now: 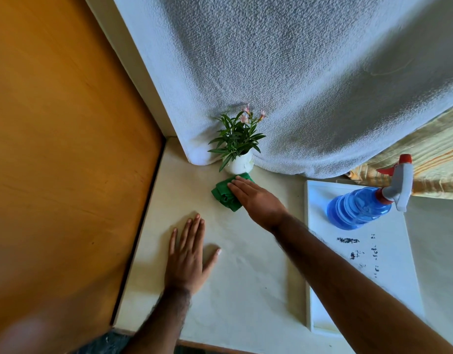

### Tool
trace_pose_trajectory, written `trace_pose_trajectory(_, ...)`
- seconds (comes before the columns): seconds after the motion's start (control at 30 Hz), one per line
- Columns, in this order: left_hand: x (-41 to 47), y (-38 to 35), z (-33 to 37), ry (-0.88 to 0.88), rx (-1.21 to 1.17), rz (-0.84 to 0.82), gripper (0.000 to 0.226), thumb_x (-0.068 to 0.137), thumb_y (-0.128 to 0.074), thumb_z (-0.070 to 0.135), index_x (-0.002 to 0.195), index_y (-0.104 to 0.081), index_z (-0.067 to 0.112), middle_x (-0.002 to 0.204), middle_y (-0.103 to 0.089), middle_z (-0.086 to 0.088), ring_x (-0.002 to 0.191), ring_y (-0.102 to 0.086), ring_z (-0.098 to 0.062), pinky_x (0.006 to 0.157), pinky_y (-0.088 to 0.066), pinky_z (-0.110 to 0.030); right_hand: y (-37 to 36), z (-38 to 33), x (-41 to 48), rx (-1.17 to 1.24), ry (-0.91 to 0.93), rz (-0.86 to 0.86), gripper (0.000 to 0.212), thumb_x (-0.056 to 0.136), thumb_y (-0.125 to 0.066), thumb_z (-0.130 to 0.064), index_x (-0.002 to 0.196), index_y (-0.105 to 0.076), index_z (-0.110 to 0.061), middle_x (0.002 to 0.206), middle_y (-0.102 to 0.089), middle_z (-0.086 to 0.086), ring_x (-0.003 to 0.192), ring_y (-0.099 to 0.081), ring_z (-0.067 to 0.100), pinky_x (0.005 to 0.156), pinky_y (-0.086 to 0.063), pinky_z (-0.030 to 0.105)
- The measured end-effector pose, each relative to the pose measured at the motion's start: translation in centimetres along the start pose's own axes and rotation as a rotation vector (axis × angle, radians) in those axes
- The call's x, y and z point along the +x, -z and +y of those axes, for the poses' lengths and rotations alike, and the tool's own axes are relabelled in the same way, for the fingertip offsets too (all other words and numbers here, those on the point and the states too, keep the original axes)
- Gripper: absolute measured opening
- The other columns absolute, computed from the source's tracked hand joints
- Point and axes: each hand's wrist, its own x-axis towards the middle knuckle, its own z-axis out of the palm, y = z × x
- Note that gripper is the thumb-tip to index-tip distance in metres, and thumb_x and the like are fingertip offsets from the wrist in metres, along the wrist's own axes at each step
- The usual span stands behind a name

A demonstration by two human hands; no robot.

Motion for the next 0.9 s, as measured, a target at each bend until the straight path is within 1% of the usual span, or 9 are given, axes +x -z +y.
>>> trace_pose_trajectory(0.1,-0.1,0.1,0.1,-0.003,0.004,-0.004,0.089,0.098,-0.036,0.07,0.166,-0.017,0.015,0.175,-0.021,-0.006,0.162,-0.021,-0.024,0.128,-0.027,-0.057,0.3,-0.1,0.5,0.062,-0.083,-0.08,0.057,0.095,-0.044,0.006,0.151,-0.04,-0.001,0.154,-0.045,0.019,0.143,-0.041,0.034,0.112,-0.039,0.041)
trace_pose_trajectory(0.2,0.0,0.4,0.1,-0.002,0.001,-0.004,0.089,0.098,-0.038,0.069,0.165,-0.02,0.014,0.175,-0.023,-0.007,0.161,-0.022,-0.025,0.128,-0.029,-0.057,1.6,-0.7,0.7,0.062,-0.109,-0.023,0.051,0.089,-0.052,0.004,0.14,-0.053,-0.001,0.136,-0.059,0.019,0.116,-0.06,0.039,0.088,-0.052,0.042)
trace_pose_trajectory(0.3,0.0,0.7,0.2,0.0,-0.009,-0.009,0.088,0.097,-0.04,0.067,0.164,-0.024,0.012,0.173,-0.026,-0.008,0.16,-0.026,-0.026,0.127,-0.031,-0.058,2.9,-1.1,-1.2,0.055,-0.088,0.094,0.053,0.08,-0.06,0.008,0.132,-0.06,-0.001,0.128,-0.065,0.019,0.106,-0.066,0.039,0.079,-0.057,0.04)
trace_pose_trajectory(0.37,0.0,1.0,0.3,-0.003,-0.018,-0.017,0.088,0.097,-0.039,0.067,0.163,-0.027,0.011,0.172,-0.029,-0.009,0.159,-0.029,-0.028,0.126,-0.031,-0.058,3.7,-1.1,-3.6,0.053,-0.074,0.162,0.055,0.078,-0.06,0.012,0.132,-0.061,0.001,0.13,-0.065,0.021,0.112,-0.066,0.038,0.085,-0.058,0.042)
trace_pose_trajectory(0.5,0.0,1.6,0.7,0.001,-0.027,-0.047,0.088,0.095,-0.038,0.066,0.162,-0.032,0.009,0.17,-0.033,-0.012,0.156,-0.035,-0.03,0.125,-0.033,-0.059,4.8,-0.4,-9.6,-0.009,-0.123,0.238,0.063,0.076,-0.053,0.02,0.137,-0.058,0.003,0.137,-0.061,0.023,0.128,-0.058,0.039,0.104,-0.044,0.043)
trace_pose_trajectory(0.6,-0.1,1.8,1.0,-0.001,-0.051,-0.033,0.086,0.095,-0.04,0.064,0.16,-0.035,0.007,0.168,-0.036,-0.012,0.153,-0.04,-0.031,0.124,-0.034,-0.06,4.8,-0.2,-15.1,0.003,-0.226,0.308,0.052,0.091,-0.04,0.005,0.14,-0.056,0.0,0.144,-0.057,0.018,0.135,-0.051,0.033,0.109,-0.043,0.042)
trace_pose_trajectory(0.67,-0.1,1.9,0.9,-0.003,-0.06,-0.035,0.086,0.095,-0.041,0.063,0.16,-0.036,0.007,0.168,-0.036,-0.013,0.153,-0.041,-0.031,0.124,-0.033,-0.06,4.0,0.2,-19.1,0.002,-0.301,0.34,0.054,0.089,-0.045,0.011,0.14,-0.057,-0.001,0.145,-0.057,0.014,0.137,-0.05,0.03,0.109,-0.042,0.041)
trace_pose_trajectory(0.8,0.0,1.5,0.9,0.0,-0.057,-0.019,0.085,0.095,-0.039,0.063,0.16,-0.036,0.007,0.169,-0.035,-0.012,0.153,-0.04,-0.029,0.125,-0.032,-0.06,1.2,1.2,-25.8,-0.014,-0.471,0.305,0.082,0.058,-0.066,0.036,0.133,-0.062,0.004,0.14,-0.061,0.018,0.131,-0.054,0.036,0.103,-0.048,0.05)
trace_pose_trajectory(0.9,-0.1,1.2,0.9,-0.01,-0.049,0.003,0.084,0.096,-0.04,0.063,0.161,-0.033,0.01,0.17,-0.033,-0.01,0.154,-0.038,-0.027,0.125,-0.031,-0.059,-0.8,2.0,-28.3,-0.032,-0.52,0.207,0.073,0.068,-0.065,0.029,0.136,-0.058,0.005,0.146,-0.053,0.022,0.133,-0.052,0.041,0.096,-0.054,0.058)
